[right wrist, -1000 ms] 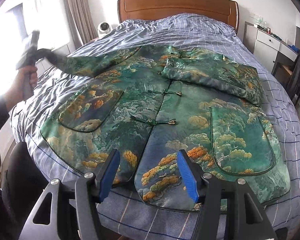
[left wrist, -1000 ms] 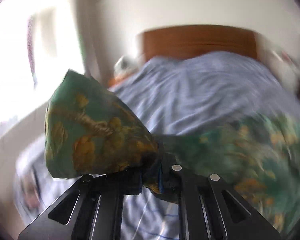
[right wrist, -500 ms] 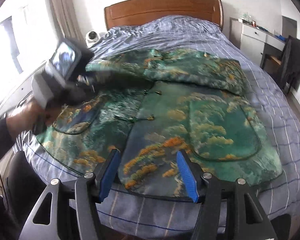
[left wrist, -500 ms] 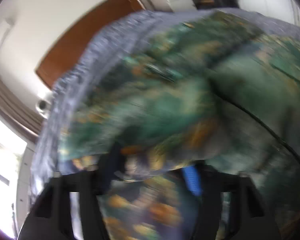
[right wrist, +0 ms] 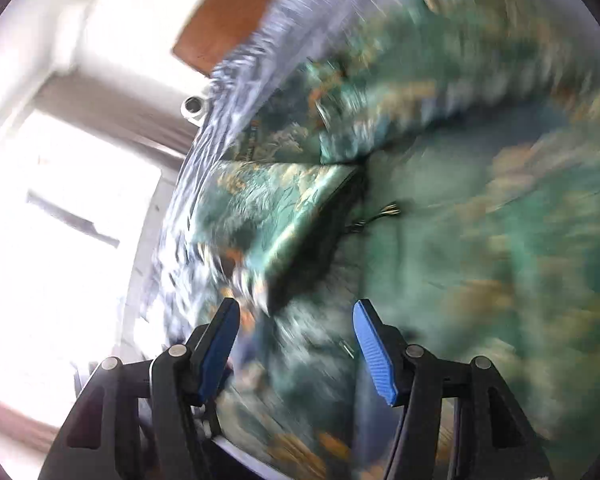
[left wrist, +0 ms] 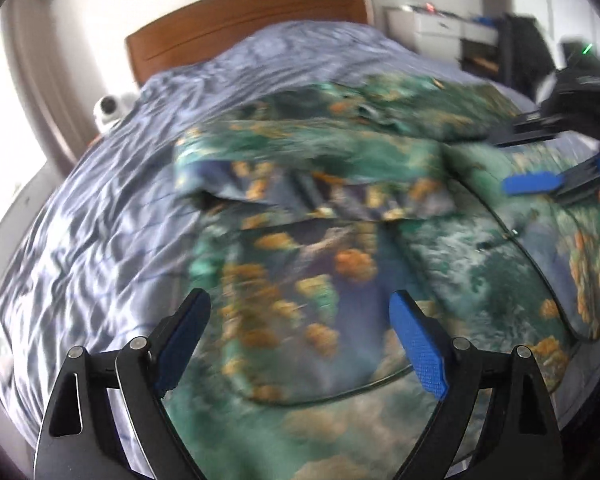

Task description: Fold large clothes

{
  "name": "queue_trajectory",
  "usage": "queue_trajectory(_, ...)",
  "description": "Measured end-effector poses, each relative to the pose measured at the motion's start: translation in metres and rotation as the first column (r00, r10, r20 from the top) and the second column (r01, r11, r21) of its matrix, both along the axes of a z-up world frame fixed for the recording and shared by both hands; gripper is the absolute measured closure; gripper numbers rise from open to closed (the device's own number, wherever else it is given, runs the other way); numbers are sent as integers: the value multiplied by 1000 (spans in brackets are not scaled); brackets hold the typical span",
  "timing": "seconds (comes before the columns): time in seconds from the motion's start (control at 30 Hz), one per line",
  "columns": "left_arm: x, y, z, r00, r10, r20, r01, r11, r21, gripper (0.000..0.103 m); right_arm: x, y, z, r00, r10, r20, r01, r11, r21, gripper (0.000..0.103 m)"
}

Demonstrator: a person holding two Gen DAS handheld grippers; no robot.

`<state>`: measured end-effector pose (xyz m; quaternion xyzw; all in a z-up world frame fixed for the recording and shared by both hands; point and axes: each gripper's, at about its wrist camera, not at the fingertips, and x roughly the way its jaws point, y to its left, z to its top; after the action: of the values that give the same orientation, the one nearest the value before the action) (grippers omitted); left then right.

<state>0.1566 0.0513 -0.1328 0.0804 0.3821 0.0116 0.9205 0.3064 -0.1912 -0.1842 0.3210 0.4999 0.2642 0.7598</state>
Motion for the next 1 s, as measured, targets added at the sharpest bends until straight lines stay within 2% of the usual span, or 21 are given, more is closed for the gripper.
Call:
queue_trajectory(0.07, -5, 11, 0, 1000, 29, 5, -29, 999, -26, 11, 21, 13, -15, 998, -10, -67, 13, 999, 43, 42)
queue_trajectory(0.17, -11, 19, -4, 999, 44, 4, -43, 998, -56, 11, 40, 30, -30, 993, -21, -119, 26, 999, 44, 41)
queue_trajectory(0.27, -8, 24, -10, 998, 53, -16, -54, 995, -83, 11, 52, 48, -40, 990, -22, -140, 23, 1000, 7, 42)
queue_trajectory(0.37, -9, 28, -12, 997, 65, -34, -68, 991, -114, 11, 60, 68, -39, 991, 21, -133, -27, 999, -40, 90)
queue_trajectory(0.4, -10, 29, -10, 997, 66, -31, -70, 990, -122, 11, 61, 75, -29, 994, 36, -103, -43, 997, -62, 91)
queue_trajectory(0.47, -12, 30, -5, 998, 68, -17, -69, 988, -136, 11, 68, 85, 6, 997, 73, 27, -69, 990, -124, 92)
queue_trajectory(0.57, -11, 30, 4, 997, 70, 11, -68, 986, -151, 11, 91, 84, 55, 975, 79, 208, -28, 972, -235, 92)
queue_trajectory(0.7, -6, 29, 14, 997, 66, 33, -58, 980, -191, 11, 144, 73, 88, 945, 73, 320, 44, 937, -345, 92)
queue_trajectory(0.83, 3, 32, 13, 997, 74, 15, -70, 977, -203, 11, 183, 70, 68, 958, 66, 279, 56, 910, -410, 92)
queue_trajectory(0.93, 8, 38, 10, 996, 85, 5, -82, 976, -202, 11, 182, 59, 39, 983, 20, 180, 50, 926, -373, 92)
queue_trajectory(1.0, 16, 41, 7, 997, 80, -19, -82, 973, -216, 11, 181, 60, 23, 985, 16, 171, 53, 917, -395, 92)
